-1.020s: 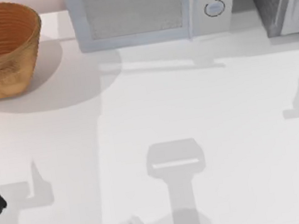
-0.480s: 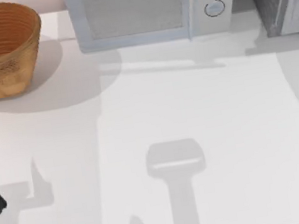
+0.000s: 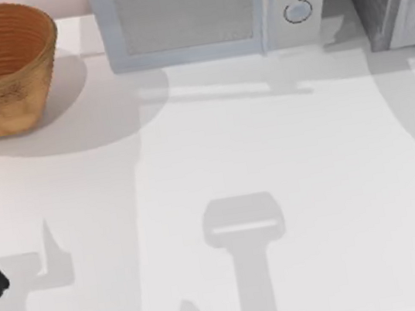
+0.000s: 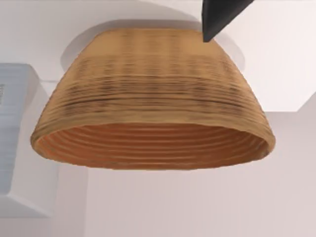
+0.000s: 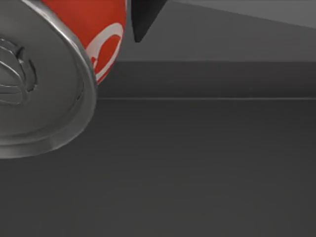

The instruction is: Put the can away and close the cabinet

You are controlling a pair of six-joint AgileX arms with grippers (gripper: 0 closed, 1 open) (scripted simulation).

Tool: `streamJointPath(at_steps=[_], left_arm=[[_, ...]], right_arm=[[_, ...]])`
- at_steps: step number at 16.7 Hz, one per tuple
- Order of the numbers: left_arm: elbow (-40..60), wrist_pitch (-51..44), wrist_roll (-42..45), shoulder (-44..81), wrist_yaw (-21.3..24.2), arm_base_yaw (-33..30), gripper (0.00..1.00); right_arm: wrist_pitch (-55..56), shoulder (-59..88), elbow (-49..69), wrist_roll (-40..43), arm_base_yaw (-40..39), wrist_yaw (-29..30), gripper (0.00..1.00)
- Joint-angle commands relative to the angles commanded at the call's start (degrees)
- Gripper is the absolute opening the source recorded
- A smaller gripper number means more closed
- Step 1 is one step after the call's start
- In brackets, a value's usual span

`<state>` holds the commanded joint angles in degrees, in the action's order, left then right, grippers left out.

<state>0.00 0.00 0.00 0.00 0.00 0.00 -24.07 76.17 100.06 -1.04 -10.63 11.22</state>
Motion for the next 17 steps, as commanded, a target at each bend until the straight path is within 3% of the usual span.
streamJointPath(at_steps=[8, 17], left_arm=[[0.0, 0.0, 0.0, 0.0, 0.0, 0.0, 1.0], [0.0, 0.0, 0.0, 0.0, 0.0, 0.0, 1.0]], right_arm=[[-1.1, 4.5, 6.2, -0.2, 0.3, -1.0, 0.0], [-10.0, 30.3, 42.5, -0.2, 3.1, -3.2, 0.0]])
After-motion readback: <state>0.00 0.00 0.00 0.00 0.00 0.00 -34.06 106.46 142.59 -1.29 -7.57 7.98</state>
